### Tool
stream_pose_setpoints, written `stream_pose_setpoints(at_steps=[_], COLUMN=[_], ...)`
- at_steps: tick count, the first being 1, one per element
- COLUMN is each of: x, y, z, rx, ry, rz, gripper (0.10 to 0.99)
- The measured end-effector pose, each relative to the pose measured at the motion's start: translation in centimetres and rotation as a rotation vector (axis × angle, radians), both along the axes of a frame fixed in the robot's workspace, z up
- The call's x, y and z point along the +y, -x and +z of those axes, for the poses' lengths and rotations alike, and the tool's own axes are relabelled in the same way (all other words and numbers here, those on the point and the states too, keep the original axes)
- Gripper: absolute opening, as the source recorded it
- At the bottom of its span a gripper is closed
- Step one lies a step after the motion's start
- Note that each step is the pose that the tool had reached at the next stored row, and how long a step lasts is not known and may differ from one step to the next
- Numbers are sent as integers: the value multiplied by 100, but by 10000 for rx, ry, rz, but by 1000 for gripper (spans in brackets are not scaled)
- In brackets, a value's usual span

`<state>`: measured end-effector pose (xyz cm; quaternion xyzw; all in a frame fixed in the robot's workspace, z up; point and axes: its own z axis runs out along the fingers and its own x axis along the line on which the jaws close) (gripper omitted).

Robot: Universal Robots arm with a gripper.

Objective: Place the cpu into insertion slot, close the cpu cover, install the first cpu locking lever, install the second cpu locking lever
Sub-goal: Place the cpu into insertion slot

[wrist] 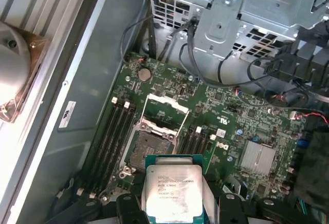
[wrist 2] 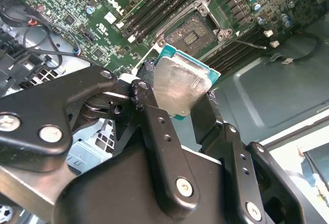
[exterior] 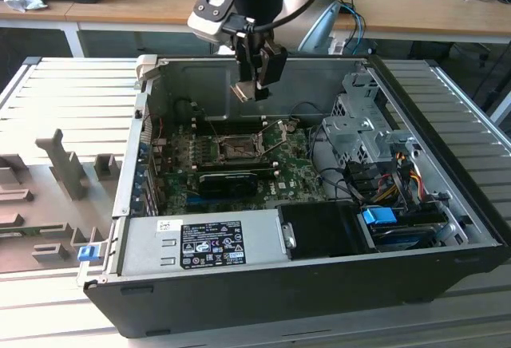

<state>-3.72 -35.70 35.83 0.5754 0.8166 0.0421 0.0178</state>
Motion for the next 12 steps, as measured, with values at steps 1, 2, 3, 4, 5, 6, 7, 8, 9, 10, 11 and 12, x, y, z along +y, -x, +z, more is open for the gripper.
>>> stream_pose_setpoints(at_steps=[1, 2, 3, 4, 5, 6, 7, 8, 9, 10, 11, 12], x=[0, 0, 0, 0, 0, 0, 0, 0, 0, 0, 0, 0], y=[0, 0, 0, 0, 0, 0, 0, 0, 0, 0, 0, 0], z=[0, 0, 0, 0, 0, 0, 0, 0, 0, 0, 0, 0], rx=[0, 0, 0, 1, 1, 0, 0, 0, 1, 0, 1, 0], ry=[0, -1, 0, 0, 0, 0, -1, 0, 0, 0, 0, 0], rz=[-68, -177, -311, -415, -468, -525, -598, -662, -731, -791, -869, -921], gripper=[525, 525, 525, 525, 525, 525, 525, 525, 525, 525, 525, 525])
